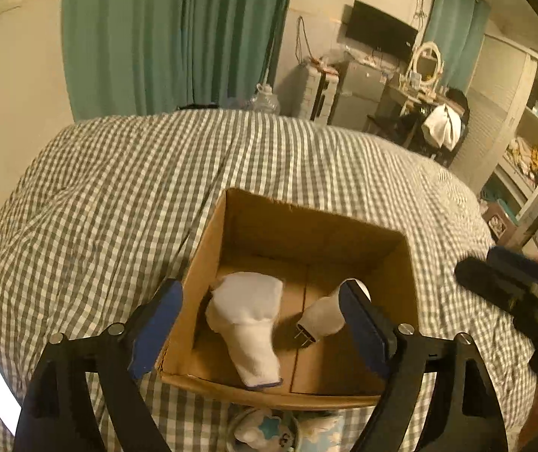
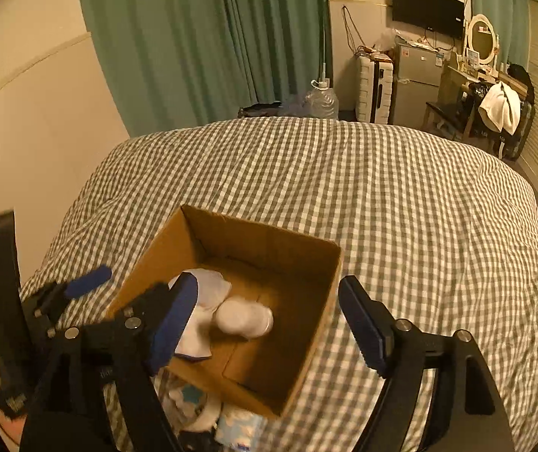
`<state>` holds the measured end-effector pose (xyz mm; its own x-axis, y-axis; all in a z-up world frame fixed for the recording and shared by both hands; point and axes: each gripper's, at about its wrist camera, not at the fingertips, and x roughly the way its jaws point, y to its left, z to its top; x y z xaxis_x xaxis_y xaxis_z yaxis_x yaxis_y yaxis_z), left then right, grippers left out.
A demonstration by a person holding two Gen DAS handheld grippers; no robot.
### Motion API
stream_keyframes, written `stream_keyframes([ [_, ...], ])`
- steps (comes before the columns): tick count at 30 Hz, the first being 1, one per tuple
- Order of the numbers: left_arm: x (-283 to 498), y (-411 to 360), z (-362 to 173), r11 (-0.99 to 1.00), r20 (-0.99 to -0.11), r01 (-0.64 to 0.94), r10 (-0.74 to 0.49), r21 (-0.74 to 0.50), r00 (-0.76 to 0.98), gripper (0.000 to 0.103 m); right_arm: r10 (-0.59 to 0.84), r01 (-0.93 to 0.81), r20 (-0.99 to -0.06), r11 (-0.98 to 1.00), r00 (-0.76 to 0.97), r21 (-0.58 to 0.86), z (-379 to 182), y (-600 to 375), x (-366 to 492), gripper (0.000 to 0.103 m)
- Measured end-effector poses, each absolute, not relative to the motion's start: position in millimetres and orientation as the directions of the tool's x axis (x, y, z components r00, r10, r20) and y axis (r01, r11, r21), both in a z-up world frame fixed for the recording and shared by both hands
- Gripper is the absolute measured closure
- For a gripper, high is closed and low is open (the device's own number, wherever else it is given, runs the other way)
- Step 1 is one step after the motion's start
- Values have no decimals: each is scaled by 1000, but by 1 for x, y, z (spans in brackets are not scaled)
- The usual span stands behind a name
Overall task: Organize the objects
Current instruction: 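Drop the sock and bottle into the cardboard box, opening both tools, then grasp the toothpaste tube with the left tool while the right tool grasps the black cup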
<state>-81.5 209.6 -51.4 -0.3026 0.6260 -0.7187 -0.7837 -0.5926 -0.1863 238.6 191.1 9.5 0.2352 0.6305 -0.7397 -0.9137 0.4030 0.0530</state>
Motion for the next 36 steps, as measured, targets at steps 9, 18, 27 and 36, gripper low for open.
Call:
stream_keyframes([
  [9,-59,149,-40,-638,-712,-761,590,-122,-380,6,617,-908,-753,414,230,62,3,135,202,25],
  [18,-38,83,-73,-681,-746,-729,520,-70,-415,6,608,-902,-755,429,247,51,-15,96,156,25],
  [27,-31,36,-141,-702,-812,-711,440,-45,-384,6,525,-913,-827,407,204,33,-83,96,118,25],
  [36,-21,32,-191,-685,-861,-728,382,-21,-335,6,438,-924,-888,380,136,46,-141,120,100,25],
])
